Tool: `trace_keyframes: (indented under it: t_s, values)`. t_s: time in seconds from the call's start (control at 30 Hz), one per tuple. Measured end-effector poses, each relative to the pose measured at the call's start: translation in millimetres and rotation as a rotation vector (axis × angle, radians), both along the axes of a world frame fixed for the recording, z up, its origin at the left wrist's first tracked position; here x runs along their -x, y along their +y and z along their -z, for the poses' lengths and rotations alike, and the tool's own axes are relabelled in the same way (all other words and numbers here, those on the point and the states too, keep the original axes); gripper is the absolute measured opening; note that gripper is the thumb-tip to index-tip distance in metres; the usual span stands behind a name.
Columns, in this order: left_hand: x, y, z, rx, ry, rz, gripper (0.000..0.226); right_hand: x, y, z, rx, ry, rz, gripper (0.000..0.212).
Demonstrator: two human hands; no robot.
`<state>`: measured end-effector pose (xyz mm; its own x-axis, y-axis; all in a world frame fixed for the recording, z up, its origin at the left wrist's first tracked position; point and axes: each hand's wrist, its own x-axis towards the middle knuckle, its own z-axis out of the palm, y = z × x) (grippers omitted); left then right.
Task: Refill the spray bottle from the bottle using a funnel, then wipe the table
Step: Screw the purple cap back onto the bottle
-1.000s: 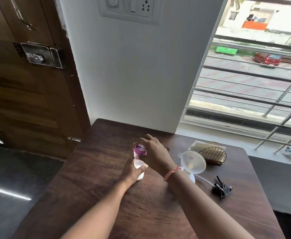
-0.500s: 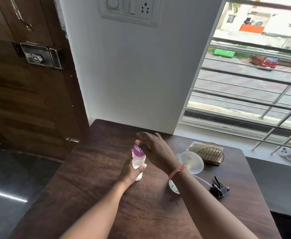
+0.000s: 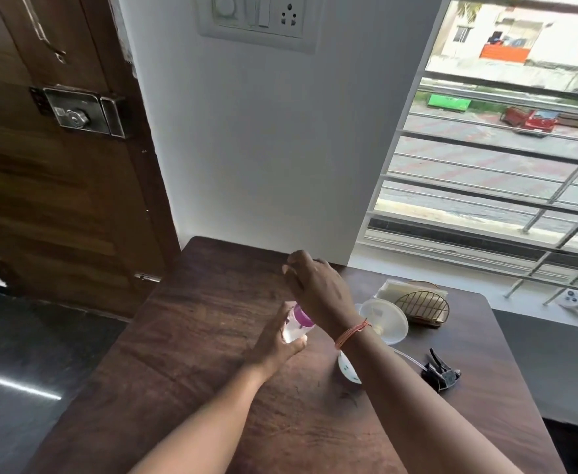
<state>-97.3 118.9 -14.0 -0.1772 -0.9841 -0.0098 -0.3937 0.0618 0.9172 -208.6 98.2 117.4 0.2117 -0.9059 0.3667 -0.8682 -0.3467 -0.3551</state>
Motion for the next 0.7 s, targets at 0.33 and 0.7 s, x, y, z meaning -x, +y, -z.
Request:
trace_keyframes:
  t_s: [0.33, 0.7]
  values:
    - [-3, -13, -3, 0.025, 0.043, -0.034, 0.067, 19, 9, 13, -0.314, 0.155, -0.074, 0.049]
    - [-8, -13, 6, 0.009, 0.142, -0.113, 0.052, 16, 10, 16, -0.118, 0.199, -0.077, 0.052]
